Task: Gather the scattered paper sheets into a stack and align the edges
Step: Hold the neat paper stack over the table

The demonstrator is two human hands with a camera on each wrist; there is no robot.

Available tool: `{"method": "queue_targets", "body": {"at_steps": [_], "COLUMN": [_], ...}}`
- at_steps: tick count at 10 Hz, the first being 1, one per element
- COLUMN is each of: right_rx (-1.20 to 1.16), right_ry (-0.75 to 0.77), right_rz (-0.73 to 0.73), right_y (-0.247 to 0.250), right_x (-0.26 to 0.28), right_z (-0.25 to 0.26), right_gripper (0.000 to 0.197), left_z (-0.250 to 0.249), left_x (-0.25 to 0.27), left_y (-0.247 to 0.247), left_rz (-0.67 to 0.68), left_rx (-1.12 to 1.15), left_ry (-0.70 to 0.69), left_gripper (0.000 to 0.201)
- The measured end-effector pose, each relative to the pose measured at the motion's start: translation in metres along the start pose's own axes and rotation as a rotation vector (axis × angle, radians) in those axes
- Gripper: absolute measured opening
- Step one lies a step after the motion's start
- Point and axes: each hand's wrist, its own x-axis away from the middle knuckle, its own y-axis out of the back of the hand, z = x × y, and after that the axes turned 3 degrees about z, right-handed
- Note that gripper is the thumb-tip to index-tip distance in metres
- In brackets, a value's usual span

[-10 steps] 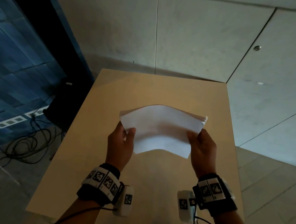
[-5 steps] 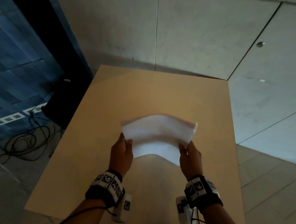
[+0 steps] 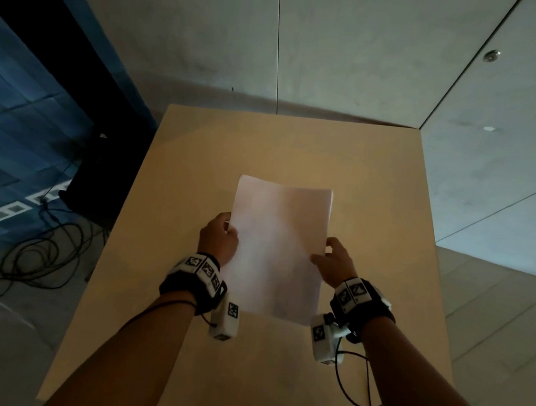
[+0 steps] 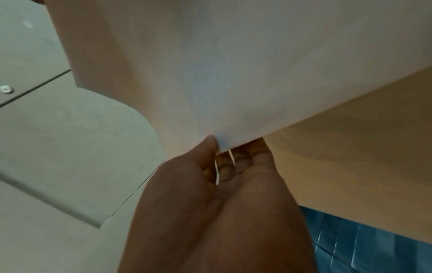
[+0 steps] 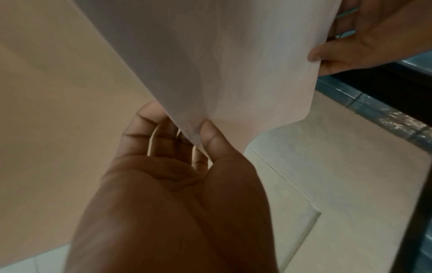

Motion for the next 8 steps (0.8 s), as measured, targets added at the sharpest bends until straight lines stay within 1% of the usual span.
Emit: {"method": "queue_targets", "body": {"at_steps": [2, 3, 4, 5, 6, 7, 8], "right_rx": [0.040, 0.049, 0.115, 0.206, 0.248, 0.253, 0.206], "right_ry": [-0.117, -0.157, -0.167, -0.159, -0.175, -0.161, -0.170], "right_rz": [-0.004, -0.004, -0.058, -0.142, -0.155, -0.157, -0.161], "right_y": [-0.012, -0.015, -0.020, -0.025, -0.028, -0.026, -0.019], "right_x": [-0.032, -0.041, -0.044, -0.042, -0.039, -0.037, -0.026], "right_z": [-0.002, -0.006, -0.012, -0.012, -0.011, -0.012, -0.023], "right_gripper": [0.028, 0.030, 0.040, 0.047, 0.048, 0.049, 0.048], "left_z": [0.010, 0.018, 0.022, 0.025, 0.030, 0.034, 0.051], "left_x": [-0.035, -0.045, -0.049, -0.050, -0.048, -0.047, -0.040], "left_y": [-0.019, -0.030, -0.038, -0.043, -0.045, -0.042, -0.028], "left_rz": [0.052, 0.072, 0.105, 0.089, 0.116, 0.130, 0.130], "left_rx": [-0.047, -0.117, -0.255, -0.322, -0.334, -0.342, -0.363], "left_ry": [0.046, 0.062, 0.088, 0.075, 0.085, 0.060, 0.034], "left_gripper": [0.039, 0.042, 0.044, 0.042, 0.043, 0.044, 0.041]}}
